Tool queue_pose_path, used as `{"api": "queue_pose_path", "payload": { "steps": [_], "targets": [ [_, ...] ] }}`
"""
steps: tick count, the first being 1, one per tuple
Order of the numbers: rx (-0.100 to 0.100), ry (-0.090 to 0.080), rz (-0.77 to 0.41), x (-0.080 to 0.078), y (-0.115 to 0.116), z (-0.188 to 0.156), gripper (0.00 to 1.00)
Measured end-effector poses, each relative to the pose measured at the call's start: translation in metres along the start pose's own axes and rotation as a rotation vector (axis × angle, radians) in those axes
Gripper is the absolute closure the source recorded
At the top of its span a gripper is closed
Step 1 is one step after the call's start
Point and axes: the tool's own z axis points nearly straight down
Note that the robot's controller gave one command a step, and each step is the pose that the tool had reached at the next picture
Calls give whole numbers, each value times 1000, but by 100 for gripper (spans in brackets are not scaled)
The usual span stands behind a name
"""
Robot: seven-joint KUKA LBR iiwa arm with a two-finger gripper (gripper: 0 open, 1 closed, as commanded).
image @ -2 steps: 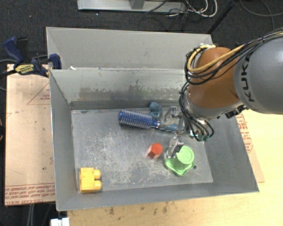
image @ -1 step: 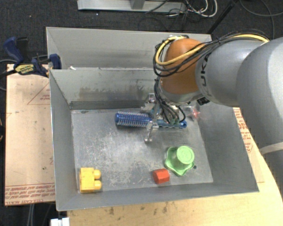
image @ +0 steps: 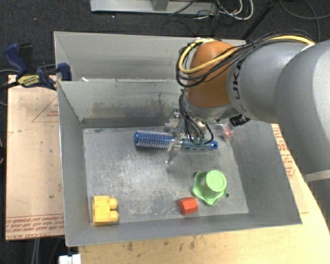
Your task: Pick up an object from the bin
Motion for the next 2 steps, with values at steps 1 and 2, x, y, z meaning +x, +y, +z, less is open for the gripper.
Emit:
{"api": "queue_pose_path", "payload": {
  "steps": [1, 2],
  "targets": [
    [1, 3, 100, 3, -4, 1, 0],
    [-2, -6, 223, 8, -2, 23, 0]
  ]
}}
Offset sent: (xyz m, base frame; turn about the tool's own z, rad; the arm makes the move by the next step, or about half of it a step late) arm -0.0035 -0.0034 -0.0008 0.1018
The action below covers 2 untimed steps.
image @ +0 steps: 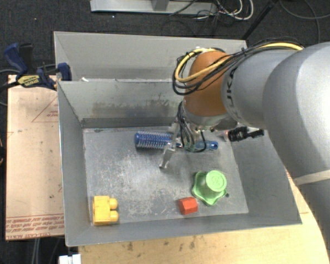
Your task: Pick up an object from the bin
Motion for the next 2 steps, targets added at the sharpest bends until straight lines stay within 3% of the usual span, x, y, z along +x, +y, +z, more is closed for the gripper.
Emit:
{"api": "queue_pose_path", "payload": {
  "steps": [1, 2],
  "targets": [
    [2, 3, -3, -2, 1, -3, 0],
    [1, 0, -2, -3, 2, -5, 100]
  ]
}}
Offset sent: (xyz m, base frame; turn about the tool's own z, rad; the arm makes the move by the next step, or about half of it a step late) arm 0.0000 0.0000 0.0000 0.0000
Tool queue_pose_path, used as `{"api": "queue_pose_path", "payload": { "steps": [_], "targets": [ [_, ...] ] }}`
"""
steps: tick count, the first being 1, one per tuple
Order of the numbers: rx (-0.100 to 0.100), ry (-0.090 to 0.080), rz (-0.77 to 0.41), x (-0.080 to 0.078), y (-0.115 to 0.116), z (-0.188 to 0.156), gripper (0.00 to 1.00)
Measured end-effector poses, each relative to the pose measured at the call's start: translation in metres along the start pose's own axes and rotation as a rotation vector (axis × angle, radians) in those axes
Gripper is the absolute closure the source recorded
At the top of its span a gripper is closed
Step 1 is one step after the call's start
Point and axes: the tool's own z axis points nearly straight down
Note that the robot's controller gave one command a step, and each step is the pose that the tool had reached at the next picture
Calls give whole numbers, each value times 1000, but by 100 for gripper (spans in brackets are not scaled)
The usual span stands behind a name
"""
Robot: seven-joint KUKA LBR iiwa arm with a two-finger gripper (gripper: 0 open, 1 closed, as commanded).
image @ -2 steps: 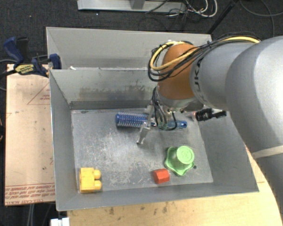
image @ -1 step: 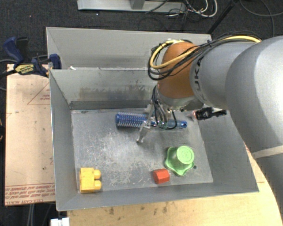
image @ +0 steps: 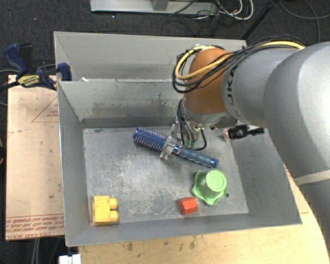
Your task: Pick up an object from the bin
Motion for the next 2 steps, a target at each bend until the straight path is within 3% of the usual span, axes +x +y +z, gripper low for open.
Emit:
{"api": "queue_pose_path", "payload": {
  "steps": [1, 2],
  "targets": [
    [2, 3, -2, -2, 1, -56, 100],
    [3, 6, -4, -3, 2, -88, 100]
  ]
}}
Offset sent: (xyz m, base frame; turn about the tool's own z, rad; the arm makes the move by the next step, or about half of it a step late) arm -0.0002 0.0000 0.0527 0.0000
